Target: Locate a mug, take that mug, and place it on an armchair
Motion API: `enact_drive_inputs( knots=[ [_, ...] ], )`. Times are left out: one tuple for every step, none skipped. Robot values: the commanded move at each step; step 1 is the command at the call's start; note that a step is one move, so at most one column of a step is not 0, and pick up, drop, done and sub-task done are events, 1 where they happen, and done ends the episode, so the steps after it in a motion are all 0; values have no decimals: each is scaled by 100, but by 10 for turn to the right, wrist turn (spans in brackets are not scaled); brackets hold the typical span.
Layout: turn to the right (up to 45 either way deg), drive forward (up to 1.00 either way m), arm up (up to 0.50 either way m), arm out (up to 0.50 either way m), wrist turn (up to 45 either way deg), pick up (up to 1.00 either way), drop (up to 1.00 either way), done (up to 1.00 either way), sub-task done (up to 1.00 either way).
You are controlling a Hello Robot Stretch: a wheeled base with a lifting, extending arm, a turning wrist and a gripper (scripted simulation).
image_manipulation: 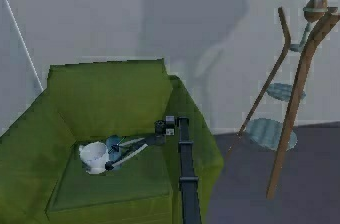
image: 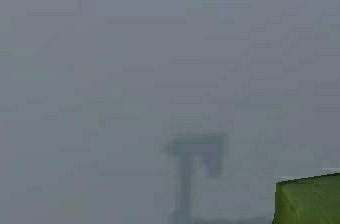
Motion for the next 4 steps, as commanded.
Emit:
enact_drive_inputs(
  knots=[
    [0, 0, 0, 0, 0, 0, 100, 0, 0],
    [0, 0, 10, 0, 0, 0, 0, 0, 0],
    [0, 0, 0, -8, 0, 0, 0, 0, 0],
    [0, 0, 0, 0, 0, 0, 0, 100, 0]
  ],
)
